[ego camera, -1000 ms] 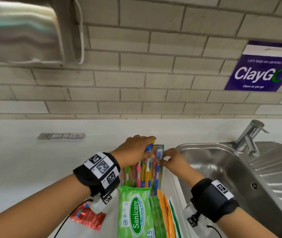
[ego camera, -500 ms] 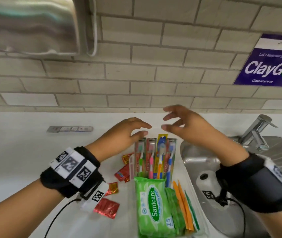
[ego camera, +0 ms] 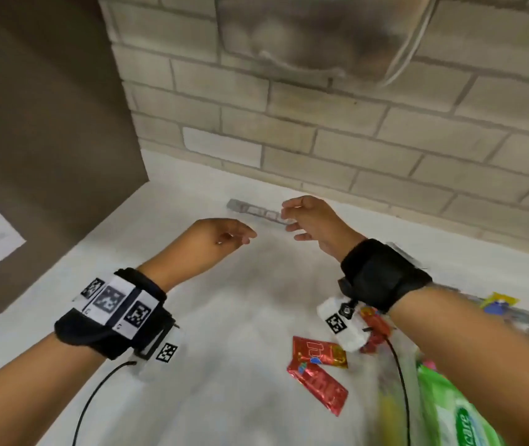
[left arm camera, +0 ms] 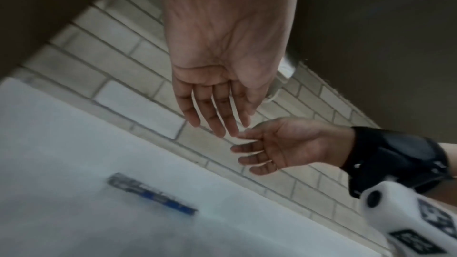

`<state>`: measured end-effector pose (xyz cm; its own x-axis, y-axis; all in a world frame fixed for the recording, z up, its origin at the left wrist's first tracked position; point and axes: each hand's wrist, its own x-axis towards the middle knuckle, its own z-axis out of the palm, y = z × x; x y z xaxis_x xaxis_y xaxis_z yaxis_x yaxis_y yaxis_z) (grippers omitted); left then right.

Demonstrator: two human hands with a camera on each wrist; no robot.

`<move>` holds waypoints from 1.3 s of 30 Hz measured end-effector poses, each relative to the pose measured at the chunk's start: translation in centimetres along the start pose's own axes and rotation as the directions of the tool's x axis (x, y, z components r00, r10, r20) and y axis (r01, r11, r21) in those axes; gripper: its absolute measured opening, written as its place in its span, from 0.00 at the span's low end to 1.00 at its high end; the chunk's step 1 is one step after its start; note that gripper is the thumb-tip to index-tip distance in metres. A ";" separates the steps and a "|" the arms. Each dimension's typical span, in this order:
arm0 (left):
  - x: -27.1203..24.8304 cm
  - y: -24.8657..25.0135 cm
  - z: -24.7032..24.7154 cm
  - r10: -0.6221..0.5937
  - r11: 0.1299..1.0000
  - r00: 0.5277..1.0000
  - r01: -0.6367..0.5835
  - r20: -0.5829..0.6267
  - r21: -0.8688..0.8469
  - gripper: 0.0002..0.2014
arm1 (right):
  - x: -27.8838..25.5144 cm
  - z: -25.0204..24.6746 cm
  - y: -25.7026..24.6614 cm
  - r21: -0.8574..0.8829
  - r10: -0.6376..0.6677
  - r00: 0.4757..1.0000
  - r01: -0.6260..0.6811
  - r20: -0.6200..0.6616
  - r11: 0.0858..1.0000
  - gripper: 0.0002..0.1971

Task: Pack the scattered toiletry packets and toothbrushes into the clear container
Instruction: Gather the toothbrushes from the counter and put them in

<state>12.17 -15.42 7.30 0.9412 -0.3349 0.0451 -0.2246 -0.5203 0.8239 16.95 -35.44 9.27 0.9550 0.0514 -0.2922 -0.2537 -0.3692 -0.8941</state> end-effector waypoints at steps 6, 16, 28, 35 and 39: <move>-1.4 -6.4 -2.6 -0.164 0.979 0.986 0.160 -0.022 -0.127 0.11 | 10.7 5.8 4.3 -0.668 -0.024 0.999 -0.008 -0.039 0.744 0.20; -2.1 -11.3 -4.0 -0.230 0.954 0.969 0.207 -0.087 -0.216 0.13 | 15.3 6.5 10.3 -0.835 -0.062 0.981 -0.120 -0.181 0.537 0.17; -1.2 -6.6 2.2 -0.066 0.966 0.990 0.094 0.124 -0.240 0.14 | -3.4 2.1 6.1 0.538 -0.008 0.960 0.163 -0.278 0.827 0.19; -0.5 -1.5 8.5 0.083 0.976 0.958 -0.023 0.275 -0.215 0.14 | -14.9 -4.7 4.8 0.374 -0.090 0.807 0.365 -0.583 0.853 0.23; 0.1 1.3 12.1 0.131 0.978 0.929 -0.063 0.347 -0.201 0.11 | -20.1 -8.7 6.4 0.285 -0.059 0.732 0.336 -0.679 0.898 0.13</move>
<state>8.91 -25.62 1.56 0.7570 -0.6518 -0.0462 -0.2283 -0.3300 0.9160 -2.48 -46.88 12.39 0.8185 -0.5703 0.0691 0.0496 -0.0498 -0.9975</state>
